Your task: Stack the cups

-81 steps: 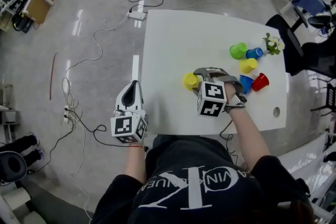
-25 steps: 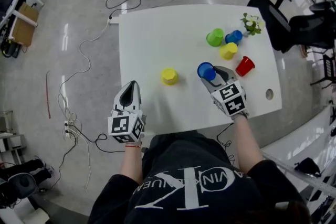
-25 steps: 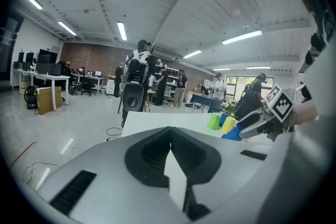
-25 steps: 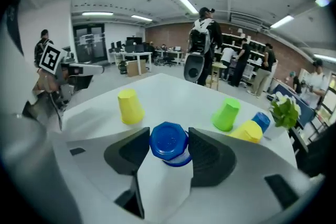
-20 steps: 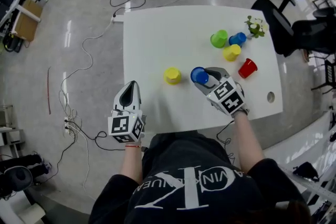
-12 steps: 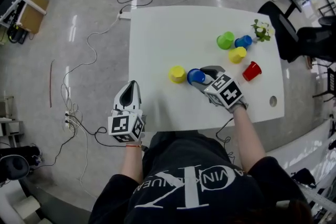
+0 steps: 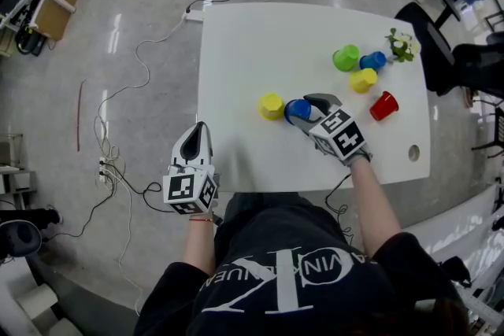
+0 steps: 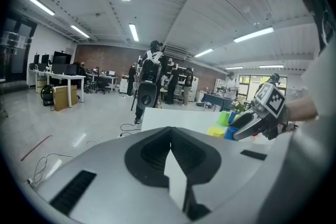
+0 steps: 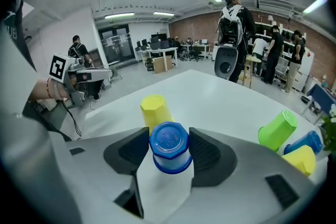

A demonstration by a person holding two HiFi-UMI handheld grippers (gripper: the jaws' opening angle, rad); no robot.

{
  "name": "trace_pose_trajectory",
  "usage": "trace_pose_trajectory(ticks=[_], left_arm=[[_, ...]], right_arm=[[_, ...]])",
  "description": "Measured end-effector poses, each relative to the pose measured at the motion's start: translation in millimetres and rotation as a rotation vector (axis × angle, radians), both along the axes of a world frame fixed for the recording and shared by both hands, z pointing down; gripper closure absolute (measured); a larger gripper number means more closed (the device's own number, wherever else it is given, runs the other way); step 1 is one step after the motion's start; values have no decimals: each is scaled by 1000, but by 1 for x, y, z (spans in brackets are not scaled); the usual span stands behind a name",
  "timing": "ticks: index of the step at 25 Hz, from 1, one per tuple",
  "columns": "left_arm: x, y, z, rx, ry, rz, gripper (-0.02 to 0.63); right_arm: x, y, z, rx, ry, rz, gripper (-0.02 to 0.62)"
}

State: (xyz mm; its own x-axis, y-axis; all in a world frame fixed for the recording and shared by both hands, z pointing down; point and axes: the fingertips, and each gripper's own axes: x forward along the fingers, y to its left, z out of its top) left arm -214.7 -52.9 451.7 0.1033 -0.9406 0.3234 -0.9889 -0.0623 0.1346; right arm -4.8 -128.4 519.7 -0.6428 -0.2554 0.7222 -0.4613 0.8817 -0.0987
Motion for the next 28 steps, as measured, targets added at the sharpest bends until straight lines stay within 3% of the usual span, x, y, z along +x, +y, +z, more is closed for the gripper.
trace_pose_trajectory(ticks=[9,14,18,20,23,25,28], left_arm=[[4,-1,3,-7,-1,15,603],[8,-6,5,-10,-3,40,603],[15,-14,5,-7,3,61,603],[19,-18,5,-7,-2,76,603],[27,-23,5,-8,-7,104,603],[33,-26,4,-6,-4,119,603],[41,-29,4,-8,6,138,603]], right_arm=[[-1,-7,0,28,-19,28,344],[5,-9,-23,35,-155,98,272],[45,-4,-42,152,-157,103,284],[80,-3,-45,239,-80,82,352],[144,-8,-43,319,104,56,364],[184,-11,-35,351,296,-34,327],[234,-11,-9,375,650,-286,230]])
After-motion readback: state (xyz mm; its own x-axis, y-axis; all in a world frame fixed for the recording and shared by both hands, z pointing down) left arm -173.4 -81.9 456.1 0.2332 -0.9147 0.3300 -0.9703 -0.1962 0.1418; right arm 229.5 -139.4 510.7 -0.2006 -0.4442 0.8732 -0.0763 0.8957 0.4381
